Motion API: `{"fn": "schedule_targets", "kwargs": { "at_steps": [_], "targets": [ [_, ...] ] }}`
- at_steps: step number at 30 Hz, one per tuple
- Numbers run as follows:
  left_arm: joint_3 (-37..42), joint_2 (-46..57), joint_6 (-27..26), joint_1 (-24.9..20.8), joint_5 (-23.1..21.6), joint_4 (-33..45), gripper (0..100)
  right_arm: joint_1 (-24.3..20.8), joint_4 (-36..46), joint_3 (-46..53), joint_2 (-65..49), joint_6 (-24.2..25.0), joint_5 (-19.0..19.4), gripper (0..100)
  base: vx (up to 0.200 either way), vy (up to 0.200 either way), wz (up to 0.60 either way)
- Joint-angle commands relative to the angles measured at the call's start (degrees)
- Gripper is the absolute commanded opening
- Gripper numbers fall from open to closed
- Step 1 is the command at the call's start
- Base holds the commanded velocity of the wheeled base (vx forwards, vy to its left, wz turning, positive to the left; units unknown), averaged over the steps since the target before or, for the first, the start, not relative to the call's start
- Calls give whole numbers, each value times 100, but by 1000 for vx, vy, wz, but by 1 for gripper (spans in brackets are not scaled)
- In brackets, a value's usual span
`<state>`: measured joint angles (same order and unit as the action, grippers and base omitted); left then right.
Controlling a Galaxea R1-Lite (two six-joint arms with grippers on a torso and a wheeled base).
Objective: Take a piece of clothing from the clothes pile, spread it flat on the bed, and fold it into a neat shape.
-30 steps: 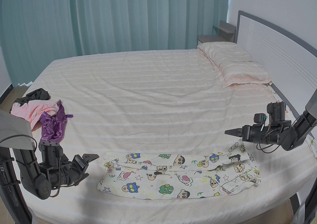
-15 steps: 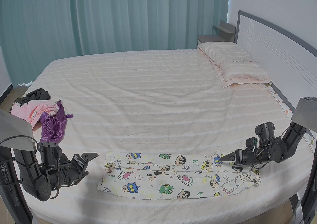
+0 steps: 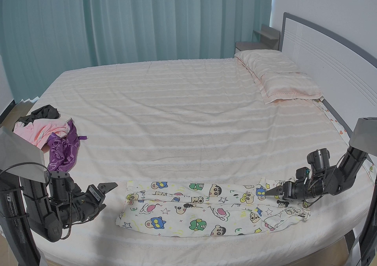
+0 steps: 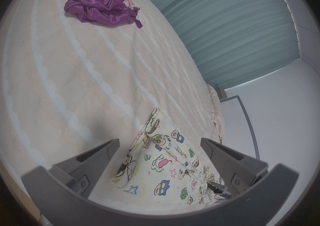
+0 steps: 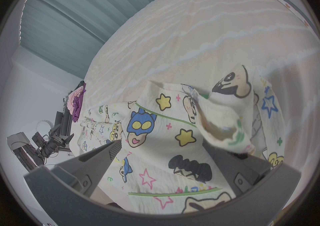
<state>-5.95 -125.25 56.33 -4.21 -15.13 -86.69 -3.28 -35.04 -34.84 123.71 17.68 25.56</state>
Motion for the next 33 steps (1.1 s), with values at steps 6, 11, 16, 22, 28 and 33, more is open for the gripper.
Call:
{"fn": "schedule_targets", "kwargs": {
  "at_steps": [6,11,16,22,28,33],
  "targets": [
    [-1075,167,-307,-625,616,890,100,205,-38,566,-1297,192,687,100,0,0,0],
    [-3026,686,-448,-660,924,4195,100,196,-38,707,-1297,157,713,100,0,0,0],
    [-4072,765,-580,-810,414,6041,100,196,-355,918,-1358,157,766,100,0,0,0],
    [-4766,492,-1318,-898,766,6691,100,170,-952,1304,-1350,148,863,100,0,0,0],
    [-4819,141,-1784,-1038,792,6348,100,143,-1181,1392,-1279,157,871,100,0,0,0],
    [-4854,-395,-1863,-1118,678,5830,100,117,-1190,1515,-1235,87,871,100,0,0,0]
  ]
}}
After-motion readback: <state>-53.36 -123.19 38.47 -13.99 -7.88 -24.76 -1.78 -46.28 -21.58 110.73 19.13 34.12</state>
